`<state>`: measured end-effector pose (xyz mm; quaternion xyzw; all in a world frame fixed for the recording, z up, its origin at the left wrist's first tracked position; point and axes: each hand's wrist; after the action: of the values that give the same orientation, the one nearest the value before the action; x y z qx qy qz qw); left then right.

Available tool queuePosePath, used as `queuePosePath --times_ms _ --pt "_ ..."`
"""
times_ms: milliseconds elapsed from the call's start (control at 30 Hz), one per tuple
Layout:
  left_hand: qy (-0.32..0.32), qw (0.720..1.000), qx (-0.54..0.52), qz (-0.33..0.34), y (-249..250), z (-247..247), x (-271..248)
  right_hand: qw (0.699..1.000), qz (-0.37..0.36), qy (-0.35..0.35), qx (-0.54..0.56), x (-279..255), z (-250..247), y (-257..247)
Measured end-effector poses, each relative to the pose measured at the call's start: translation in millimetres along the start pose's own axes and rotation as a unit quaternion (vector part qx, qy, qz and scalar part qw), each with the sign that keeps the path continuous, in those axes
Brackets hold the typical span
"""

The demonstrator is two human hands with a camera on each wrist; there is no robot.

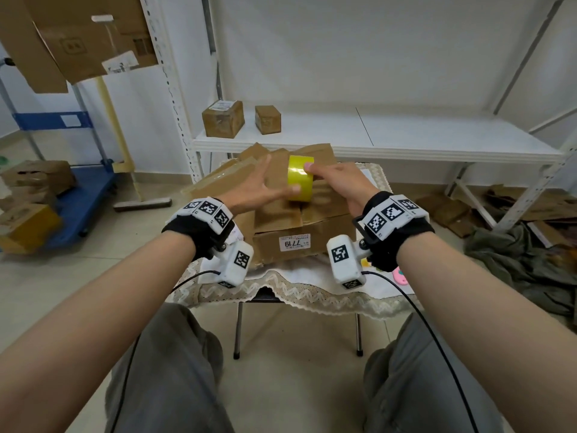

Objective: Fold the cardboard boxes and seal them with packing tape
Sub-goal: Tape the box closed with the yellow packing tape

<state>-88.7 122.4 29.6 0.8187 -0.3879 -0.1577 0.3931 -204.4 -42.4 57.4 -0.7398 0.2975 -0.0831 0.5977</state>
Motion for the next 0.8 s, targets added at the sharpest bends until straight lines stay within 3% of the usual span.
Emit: queuePosePath --times_ms 200,367,567,800 --pt "0.039 0.988 -0.084 -0.123 -3 -1 -3 0.999 0.026 0.018 0.028 42 -10 18" --pt "-0.04 0.968 -0.098 -0.229 -22 12 -8 1.0 0.014 0.021 0.009 16 -3 5" --pt "-0.078 0.963 -0.112 -0.232 -27 13 -10 0.999 -0.002 -0.009 -0.033 12 8 10" --pt "-0.003 0.963 -0.195 -0.185 -26 1 -8 1.0 -0.004 0.019 0.016 17 1 6"
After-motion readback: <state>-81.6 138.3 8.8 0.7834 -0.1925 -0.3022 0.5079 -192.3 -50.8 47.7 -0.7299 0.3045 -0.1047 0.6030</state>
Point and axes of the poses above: each hand's wrist, its own x-axis towards the middle knuckle, its own z-axis out of the palm, y = z × x, and after that the axes turned 8 degrees about z, right-handed
